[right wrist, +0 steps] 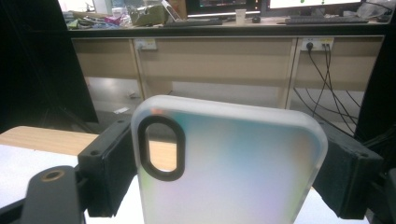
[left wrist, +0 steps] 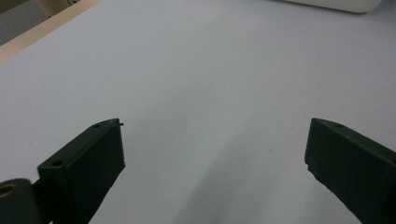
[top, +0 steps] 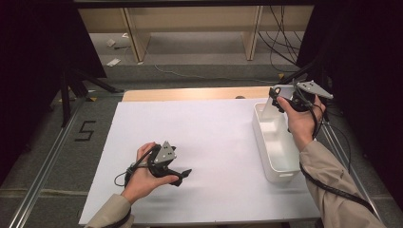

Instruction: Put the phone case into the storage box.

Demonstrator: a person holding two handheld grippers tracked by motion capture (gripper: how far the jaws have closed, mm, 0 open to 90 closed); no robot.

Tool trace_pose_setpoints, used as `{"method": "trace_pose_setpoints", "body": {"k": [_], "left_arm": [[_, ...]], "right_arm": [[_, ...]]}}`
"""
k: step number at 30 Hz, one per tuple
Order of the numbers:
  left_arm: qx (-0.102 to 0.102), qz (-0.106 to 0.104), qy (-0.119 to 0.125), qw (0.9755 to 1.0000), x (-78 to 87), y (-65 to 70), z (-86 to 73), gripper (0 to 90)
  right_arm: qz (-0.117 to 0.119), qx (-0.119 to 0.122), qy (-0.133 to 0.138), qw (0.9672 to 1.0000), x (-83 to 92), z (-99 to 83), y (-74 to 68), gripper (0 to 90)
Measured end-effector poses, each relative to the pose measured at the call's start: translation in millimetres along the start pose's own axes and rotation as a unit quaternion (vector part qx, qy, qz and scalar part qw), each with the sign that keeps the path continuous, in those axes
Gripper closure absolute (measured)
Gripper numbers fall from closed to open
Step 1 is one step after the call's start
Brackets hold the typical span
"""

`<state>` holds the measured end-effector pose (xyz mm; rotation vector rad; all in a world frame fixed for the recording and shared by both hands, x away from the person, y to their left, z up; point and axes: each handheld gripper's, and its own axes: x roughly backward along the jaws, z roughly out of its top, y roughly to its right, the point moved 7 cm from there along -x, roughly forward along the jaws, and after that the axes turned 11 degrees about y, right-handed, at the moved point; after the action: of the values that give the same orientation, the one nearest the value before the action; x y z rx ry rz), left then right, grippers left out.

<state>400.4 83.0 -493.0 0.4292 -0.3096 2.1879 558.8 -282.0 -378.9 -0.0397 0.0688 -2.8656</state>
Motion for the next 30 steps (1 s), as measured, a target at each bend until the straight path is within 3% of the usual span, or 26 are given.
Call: {"method": "trace_pose_setpoints", "body": {"k": [30], "left_arm": [[-0.001, 0.003, -0.003, 1.0000, 0.3, -1.0, -0.5, 3.7]], "right_arm": [[0.000, 0.001, -0.011, 0.9999, -12.1, -6.3, 3.3, 18.2]]}}
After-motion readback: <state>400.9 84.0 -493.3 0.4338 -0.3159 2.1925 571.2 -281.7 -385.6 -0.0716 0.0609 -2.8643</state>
